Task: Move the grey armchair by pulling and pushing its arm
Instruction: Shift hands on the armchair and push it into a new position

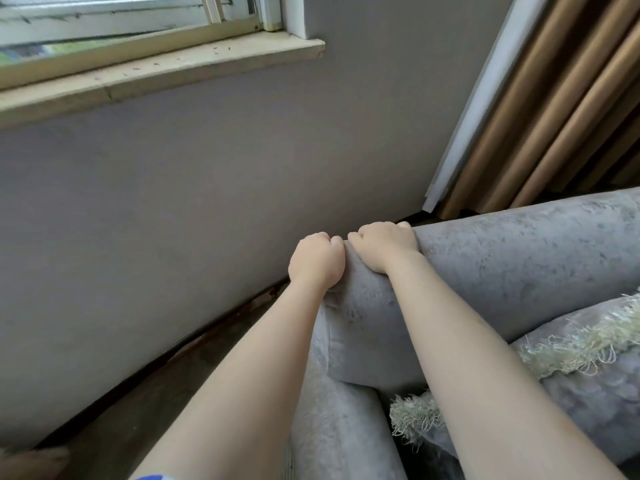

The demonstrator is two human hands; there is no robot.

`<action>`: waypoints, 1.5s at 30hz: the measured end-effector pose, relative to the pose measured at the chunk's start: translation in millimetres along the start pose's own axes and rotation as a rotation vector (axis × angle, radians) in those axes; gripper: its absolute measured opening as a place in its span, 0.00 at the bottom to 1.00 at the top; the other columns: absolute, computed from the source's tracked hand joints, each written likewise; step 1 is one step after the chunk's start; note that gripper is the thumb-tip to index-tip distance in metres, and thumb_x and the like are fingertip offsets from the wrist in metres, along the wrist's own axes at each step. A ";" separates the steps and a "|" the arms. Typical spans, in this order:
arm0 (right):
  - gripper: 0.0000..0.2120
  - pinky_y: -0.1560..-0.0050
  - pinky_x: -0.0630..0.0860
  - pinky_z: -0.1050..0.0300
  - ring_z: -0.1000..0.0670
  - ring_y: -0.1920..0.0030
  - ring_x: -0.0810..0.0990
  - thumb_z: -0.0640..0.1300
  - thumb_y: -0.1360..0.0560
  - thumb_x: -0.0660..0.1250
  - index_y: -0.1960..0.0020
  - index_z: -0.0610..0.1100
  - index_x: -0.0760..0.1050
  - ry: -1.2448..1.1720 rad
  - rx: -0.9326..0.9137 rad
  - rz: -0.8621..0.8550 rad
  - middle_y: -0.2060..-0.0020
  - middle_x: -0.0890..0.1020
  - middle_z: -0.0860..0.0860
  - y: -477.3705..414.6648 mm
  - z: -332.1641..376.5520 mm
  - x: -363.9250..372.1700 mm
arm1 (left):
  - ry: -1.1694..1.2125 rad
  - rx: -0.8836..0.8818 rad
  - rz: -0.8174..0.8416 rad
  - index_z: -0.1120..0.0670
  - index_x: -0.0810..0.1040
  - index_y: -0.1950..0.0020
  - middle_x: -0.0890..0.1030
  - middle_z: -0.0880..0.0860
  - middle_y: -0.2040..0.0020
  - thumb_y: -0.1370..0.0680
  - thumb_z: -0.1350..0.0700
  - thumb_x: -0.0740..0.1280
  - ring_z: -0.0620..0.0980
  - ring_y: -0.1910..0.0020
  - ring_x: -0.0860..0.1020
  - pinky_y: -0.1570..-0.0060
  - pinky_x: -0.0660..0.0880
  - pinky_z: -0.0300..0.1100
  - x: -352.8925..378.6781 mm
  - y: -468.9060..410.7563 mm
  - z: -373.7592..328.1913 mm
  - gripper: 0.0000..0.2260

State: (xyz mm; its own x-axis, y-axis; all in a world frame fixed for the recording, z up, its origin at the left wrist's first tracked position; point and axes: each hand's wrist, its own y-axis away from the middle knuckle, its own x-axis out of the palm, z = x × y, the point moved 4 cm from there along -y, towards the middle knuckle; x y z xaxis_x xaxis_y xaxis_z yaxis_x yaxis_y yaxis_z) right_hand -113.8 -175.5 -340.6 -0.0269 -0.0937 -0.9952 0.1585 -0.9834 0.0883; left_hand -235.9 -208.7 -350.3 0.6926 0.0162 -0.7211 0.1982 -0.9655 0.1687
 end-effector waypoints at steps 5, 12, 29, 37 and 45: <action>0.22 0.51 0.59 0.50 0.45 0.47 0.75 0.53 0.24 0.47 0.50 0.47 0.79 0.011 0.028 -0.042 0.48 0.81 0.47 2.0 0.5 1.0 | -0.018 0.062 0.023 0.54 0.67 0.65 0.71 0.51 0.62 0.23 0.53 0.52 0.53 0.58 0.70 0.63 0.63 0.43 -0.1 3.3 -0.9 0.13; 0.22 0.52 0.59 0.50 0.45 0.46 0.75 0.52 0.23 0.46 0.49 0.46 0.77 0.030 0.013 -0.028 0.47 0.80 0.47 24.8 3.0 -1.4 | 0.023 0.051 0.001 0.54 0.66 0.66 0.72 0.53 0.60 0.23 0.54 0.52 0.55 0.56 0.70 0.62 0.64 0.44 1.5 25.5 3.6 0.13; 0.22 0.51 0.59 0.50 0.45 0.44 0.74 0.52 0.22 0.47 0.47 0.45 0.77 0.017 -0.051 -0.024 0.46 0.79 0.46 105.0 52.0 4.1 | 0.012 0.036 -0.079 0.56 0.66 0.66 0.70 0.52 0.62 0.22 0.55 0.52 0.55 0.57 0.69 0.64 0.62 0.44 -22.3 108.6 50.4 0.13; 0.21 0.48 0.60 0.49 0.45 0.43 0.73 0.51 0.22 0.46 0.46 0.45 0.76 0.022 -0.071 -0.016 0.44 0.79 0.47 127.5 66.8 5.7 | -0.002 0.018 -0.067 0.55 0.66 0.66 0.72 0.54 0.59 0.22 0.56 0.51 0.54 0.55 0.68 0.60 0.63 0.44 -32.1 133.1 61.5 0.13; 0.19 0.52 0.60 0.50 0.46 0.51 0.73 0.50 0.23 0.46 0.56 0.46 0.74 0.045 -0.095 -0.046 0.50 0.80 0.48 120.7 71.5 10.9 | 0.040 -0.029 -0.106 0.56 0.66 0.66 0.72 0.54 0.60 0.23 0.54 0.53 0.54 0.57 0.70 0.63 0.64 0.44 -32.1 128.1 68.7 0.13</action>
State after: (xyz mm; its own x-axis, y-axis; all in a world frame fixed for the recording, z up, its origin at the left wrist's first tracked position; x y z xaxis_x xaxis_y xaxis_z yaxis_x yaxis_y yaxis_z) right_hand -165.5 -306.3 -337.9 0.0077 -0.0393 -0.9992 0.2514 -0.9671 0.0400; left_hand -280.4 -350.8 -351.7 0.6938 0.1291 -0.7085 0.2914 -0.9500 0.1122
